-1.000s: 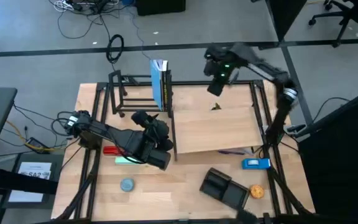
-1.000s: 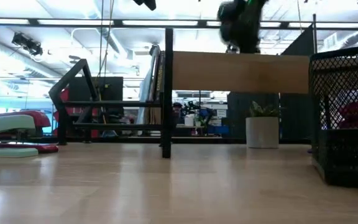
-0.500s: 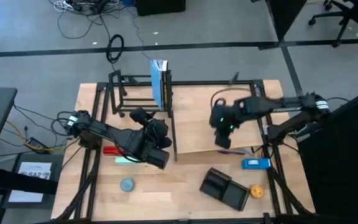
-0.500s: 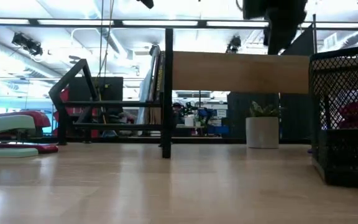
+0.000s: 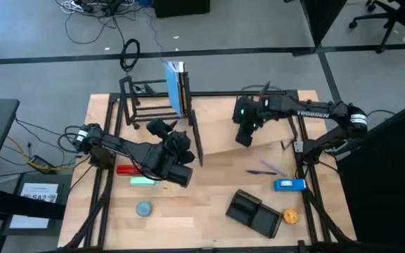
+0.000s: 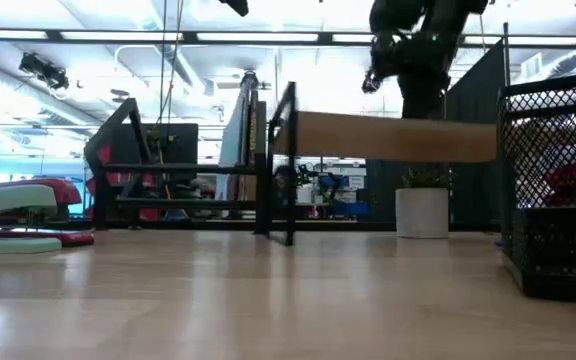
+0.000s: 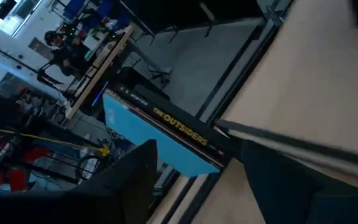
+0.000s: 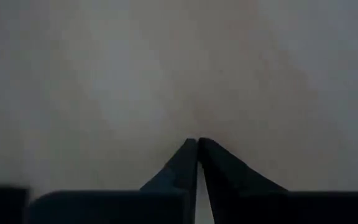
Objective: Stock shelves
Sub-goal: Move the shelf to the top
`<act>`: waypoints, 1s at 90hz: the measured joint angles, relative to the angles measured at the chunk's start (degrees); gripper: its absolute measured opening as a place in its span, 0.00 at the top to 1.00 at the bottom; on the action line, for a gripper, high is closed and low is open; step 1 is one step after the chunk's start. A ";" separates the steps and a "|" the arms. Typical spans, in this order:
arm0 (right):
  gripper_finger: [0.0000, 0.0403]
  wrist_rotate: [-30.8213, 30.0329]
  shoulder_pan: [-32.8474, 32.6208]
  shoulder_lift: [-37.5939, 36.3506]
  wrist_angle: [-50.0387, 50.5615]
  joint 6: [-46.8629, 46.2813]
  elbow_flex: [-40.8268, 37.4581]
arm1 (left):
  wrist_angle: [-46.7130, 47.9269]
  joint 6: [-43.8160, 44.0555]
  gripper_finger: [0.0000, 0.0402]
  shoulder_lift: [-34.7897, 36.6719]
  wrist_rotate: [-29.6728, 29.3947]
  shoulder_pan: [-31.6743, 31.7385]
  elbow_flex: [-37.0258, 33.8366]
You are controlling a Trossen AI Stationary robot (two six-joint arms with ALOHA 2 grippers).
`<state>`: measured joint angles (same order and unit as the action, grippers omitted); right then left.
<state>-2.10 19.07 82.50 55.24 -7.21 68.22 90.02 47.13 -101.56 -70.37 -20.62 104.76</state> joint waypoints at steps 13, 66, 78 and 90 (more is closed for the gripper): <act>1.00 -0.38 6.12 0.04 -0.16 0.52 -0.04 | 0.00 0.00 0.47 0.00 -0.09 0.00 -0.01; 1.00 -10.93 4.53 0.79 -11.00 -16.12 -3.55 | 0.03 0.04 0.47 -0.02 -0.66 0.02 -1.16; 1.00 -14.26 8.71 0.79 -12.57 -19.49 -4.06 | -0.04 0.40 0.47 -0.09 -0.70 0.00 -3.44; 1.00 -20.27 12.74 0.83 -13.64 -21.38 -4.15 | -0.21 2.52 0.47 -0.09 -0.46 0.02 -5.30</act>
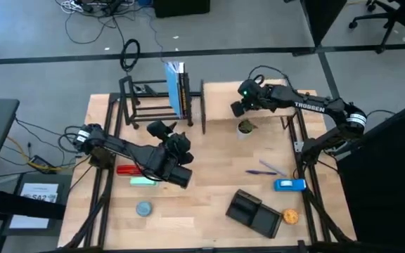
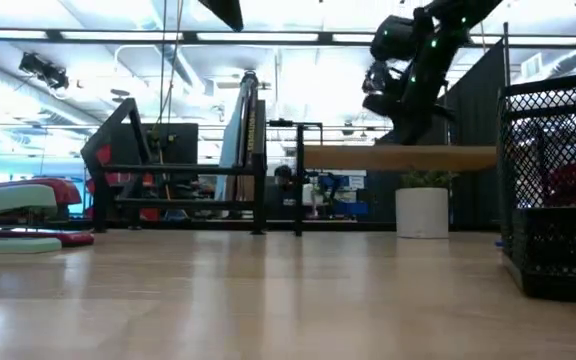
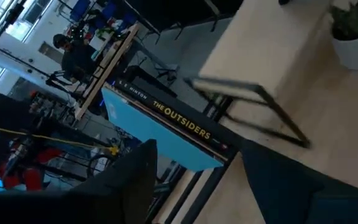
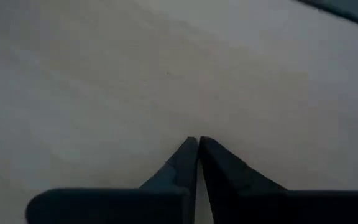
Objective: Stock shelves
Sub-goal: Move the shelf to the top, then remove the white vase plant from under the shelf
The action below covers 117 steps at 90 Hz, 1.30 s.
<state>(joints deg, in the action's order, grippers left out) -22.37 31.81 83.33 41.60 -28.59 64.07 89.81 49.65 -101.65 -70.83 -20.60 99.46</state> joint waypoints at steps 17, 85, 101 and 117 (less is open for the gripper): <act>1.00 -1.48 1.47 -0.95 -2.88 3.17 -0.25 | -0.07 0.98 0.47 0.01 0.26 0.07 -0.50; 1.00 16.31 -39.78 -29.33 0.28 -5.18 -25.61 | -0.64 1.70 0.47 0.02 -3.07 0.37 -0.48; 0.99 7.79 -44.21 -27.73 -16.18 -11.52 -36.63 | -0.62 1.83 0.47 0.02 -3.10 0.37 -0.48; 0.85 -8.03 -43.72 -27.30 -21.37 -17.23 -43.90 | -1.29 2.01 0.47 0.02 -3.02 0.37 -0.48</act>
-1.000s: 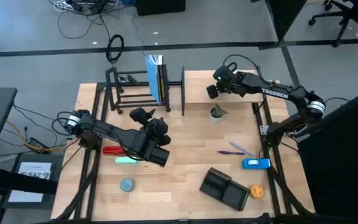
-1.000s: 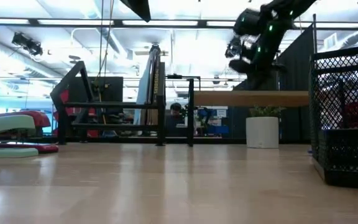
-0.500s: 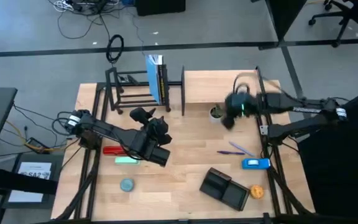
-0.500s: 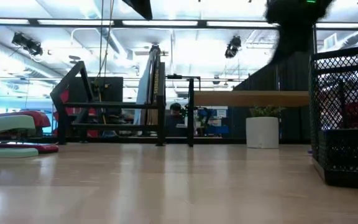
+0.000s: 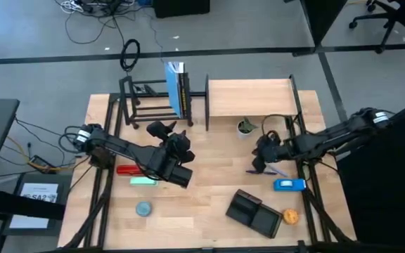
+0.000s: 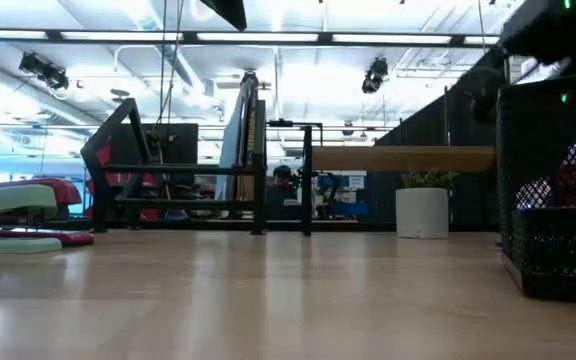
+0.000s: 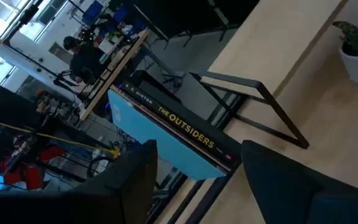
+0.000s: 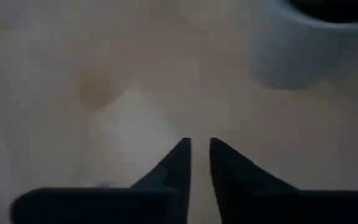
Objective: Stock shelves
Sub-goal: Remove the white vase plant from under the shelf
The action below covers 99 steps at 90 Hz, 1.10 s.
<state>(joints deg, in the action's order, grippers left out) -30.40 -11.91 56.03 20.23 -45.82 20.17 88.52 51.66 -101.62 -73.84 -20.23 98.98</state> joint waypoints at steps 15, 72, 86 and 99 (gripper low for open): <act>0.58 -6.84 1.54 0.87 -17.42 -0.18 -8.79 | -0.46 -0.24 0.47 0.00 -0.04 0.00 0.00; 0.06 -11.38 13.40 32.60 -65.90 17.23 -13.28 | -1.87 -0.81 0.47 0.00 -0.09 0.00 0.00; 0.03 -11.37 15.36 39.68 -74.03 23.43 -10.27 | -2.02 -1.95 0.47 0.02 -0.07 0.00 0.00; 0.03 -10.30 16.72 41.35 -75.73 26.44 -7.72 | -2.03 -1.95 0.47 0.02 -0.06 0.01 0.00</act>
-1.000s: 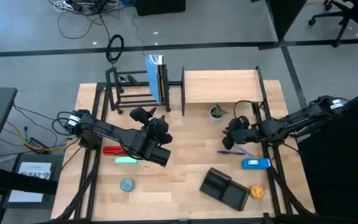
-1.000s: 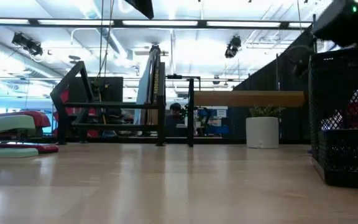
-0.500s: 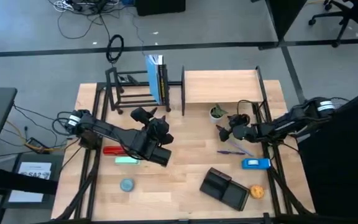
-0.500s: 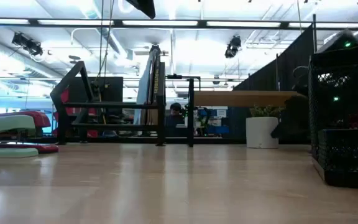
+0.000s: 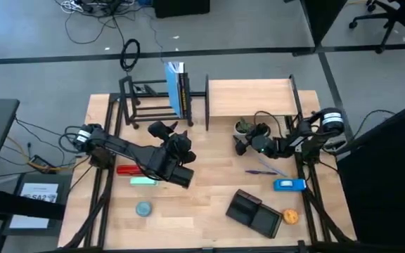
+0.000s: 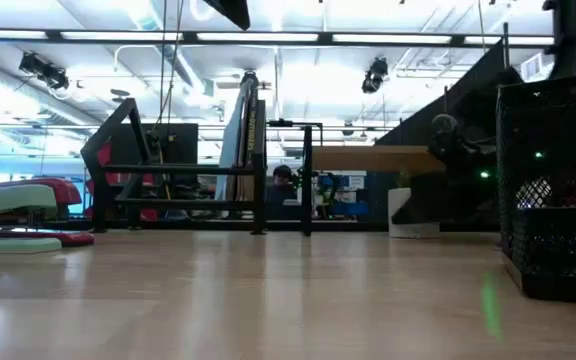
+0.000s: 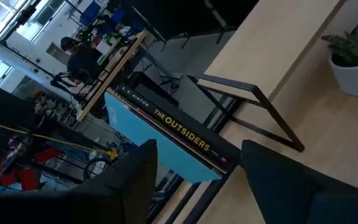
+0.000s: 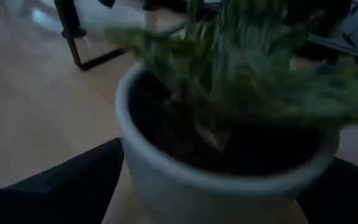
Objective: Stock shelves
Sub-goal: Remove the white vase plant from under the shelf
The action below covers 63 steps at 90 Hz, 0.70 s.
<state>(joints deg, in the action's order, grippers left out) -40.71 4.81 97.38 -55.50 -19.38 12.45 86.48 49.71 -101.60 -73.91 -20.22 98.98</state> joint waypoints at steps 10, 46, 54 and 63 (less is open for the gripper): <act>0.10 6.39 1.24 -0.42 -0.22 1.21 0.94 | 0.02 0.00 0.47 0.00 0.15 0.00 0.00; 0.20 21.10 -3.14 -3.42 1.93 0.05 7.48 | 0.62 0.02 0.47 0.04 1.22 -0.31 0.00; 0.20 22.44 -6.34 -5.63 7.99 1.02 11.20 | 0.88 0.02 0.47 0.04 1.59 -0.81 0.00; 0.20 23.18 -10.12 -7.75 17.73 3.76 18.20 | 2.00 0.50 0.47 0.04 1.75 -1.65 0.16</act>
<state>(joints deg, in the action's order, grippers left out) -17.53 -5.31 89.64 -37.78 -15.63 30.65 88.48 50.21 -101.56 -72.16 -21.88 99.14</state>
